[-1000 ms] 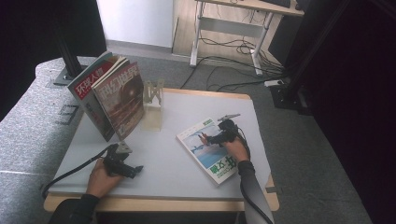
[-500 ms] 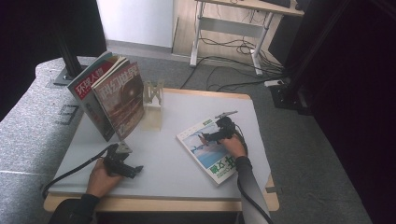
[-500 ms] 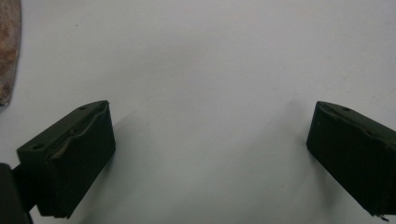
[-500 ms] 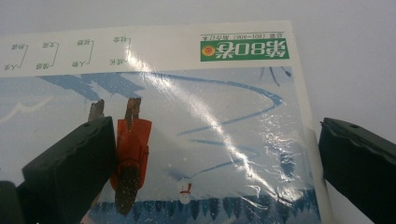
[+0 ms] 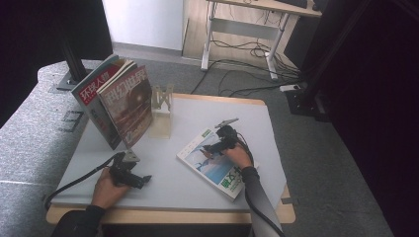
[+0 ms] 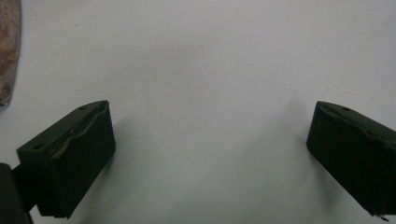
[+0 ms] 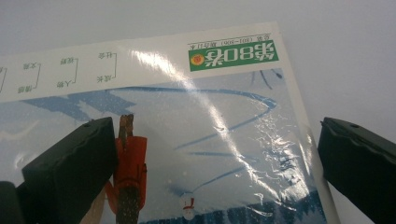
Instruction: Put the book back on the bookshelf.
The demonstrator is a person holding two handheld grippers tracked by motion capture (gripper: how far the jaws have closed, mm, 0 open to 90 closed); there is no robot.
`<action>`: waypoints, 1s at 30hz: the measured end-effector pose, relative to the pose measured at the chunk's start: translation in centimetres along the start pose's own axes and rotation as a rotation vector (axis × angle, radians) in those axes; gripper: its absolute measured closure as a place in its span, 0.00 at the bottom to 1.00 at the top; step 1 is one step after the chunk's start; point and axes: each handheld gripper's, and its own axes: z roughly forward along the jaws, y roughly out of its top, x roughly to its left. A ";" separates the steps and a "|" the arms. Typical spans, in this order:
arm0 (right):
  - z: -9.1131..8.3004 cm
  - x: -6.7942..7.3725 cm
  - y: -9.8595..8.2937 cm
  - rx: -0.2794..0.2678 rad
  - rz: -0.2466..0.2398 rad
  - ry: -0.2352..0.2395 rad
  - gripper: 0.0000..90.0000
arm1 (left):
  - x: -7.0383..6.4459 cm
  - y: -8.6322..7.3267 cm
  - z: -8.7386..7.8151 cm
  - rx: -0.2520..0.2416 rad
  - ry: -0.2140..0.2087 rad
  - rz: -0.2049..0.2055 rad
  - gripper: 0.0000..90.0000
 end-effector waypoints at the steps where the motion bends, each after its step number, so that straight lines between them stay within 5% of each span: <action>1: 0.1 0.2 0.1 0.001 -0.010 0.005 0.00 | 0.0 0.0 0.0 0.000 0.000 0.000 0.01; 15: 1.2 3.3 1.3 0.016 -0.067 0.053 0.00 | 0.0 0.0 0.0 0.002 0.000 0.001 0.01; 30: 2.3 8.2 2.6 0.015 -0.180 0.091 0.00 | 0.0 0.0 0.0 0.002 0.000 0.001 0.01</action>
